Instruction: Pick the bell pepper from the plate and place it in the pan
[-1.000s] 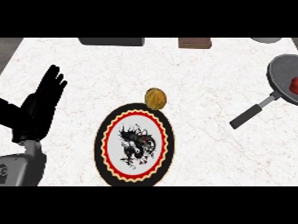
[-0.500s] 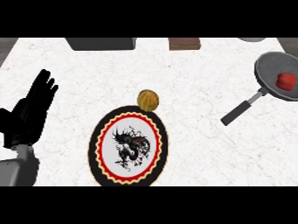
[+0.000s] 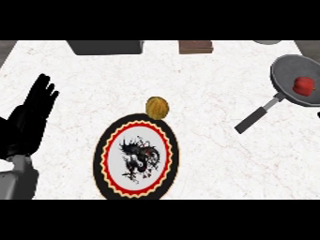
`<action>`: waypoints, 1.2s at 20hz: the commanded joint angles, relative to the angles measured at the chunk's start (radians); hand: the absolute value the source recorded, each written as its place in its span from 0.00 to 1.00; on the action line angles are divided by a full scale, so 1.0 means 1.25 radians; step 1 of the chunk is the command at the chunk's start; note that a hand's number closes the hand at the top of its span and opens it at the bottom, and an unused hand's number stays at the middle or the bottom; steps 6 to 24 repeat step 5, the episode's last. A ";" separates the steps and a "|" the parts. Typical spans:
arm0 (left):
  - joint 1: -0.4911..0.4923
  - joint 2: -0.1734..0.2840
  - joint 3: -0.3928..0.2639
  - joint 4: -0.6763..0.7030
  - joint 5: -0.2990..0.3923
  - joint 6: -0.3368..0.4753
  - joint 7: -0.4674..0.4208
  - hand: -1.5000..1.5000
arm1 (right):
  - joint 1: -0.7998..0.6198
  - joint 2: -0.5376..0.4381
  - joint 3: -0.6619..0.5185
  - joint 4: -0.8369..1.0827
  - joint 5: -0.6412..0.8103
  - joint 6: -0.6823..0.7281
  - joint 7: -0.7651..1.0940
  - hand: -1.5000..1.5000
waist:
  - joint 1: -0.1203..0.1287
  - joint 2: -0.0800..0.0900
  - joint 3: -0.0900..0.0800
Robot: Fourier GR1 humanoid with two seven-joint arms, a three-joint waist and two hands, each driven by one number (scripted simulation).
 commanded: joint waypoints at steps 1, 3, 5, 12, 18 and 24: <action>0.019 0.017 0.010 -0.014 0.010 -0.025 0.008 0.50 | 0.145 0.076 0.042 -0.212 -0.034 0.047 0.034 0.00 | 0.014 0.005 0.000; -0.003 0.021 0.020 0.007 0.017 -0.034 -0.002 0.50 | 0.202 0.078 0.152 -0.262 -0.066 -0.021 0.094 0.00 | 0.019 0.007 0.001; -0.039 -0.014 -0.011 0.012 -0.024 0.009 0.007 0.50 | 0.241 0.079 0.204 -0.311 -0.039 -0.041 0.154 0.00 | 0.021 0.008 0.001; -0.039 -0.014 -0.011 0.012 -0.024 0.009 0.007 0.50 | 0.241 0.079 0.204 -0.311 -0.039 -0.041 0.154 0.00 | 0.021 0.008 0.001; -0.039 -0.014 -0.011 0.012 -0.024 0.009 0.007 0.50 | 0.241 0.079 0.204 -0.311 -0.039 -0.041 0.154 0.00 | 0.021 0.008 0.001; -0.039 -0.014 -0.011 0.012 -0.024 0.009 0.007 0.50 | 0.241 0.079 0.204 -0.311 -0.039 -0.041 0.154 0.00 | 0.021 0.008 0.001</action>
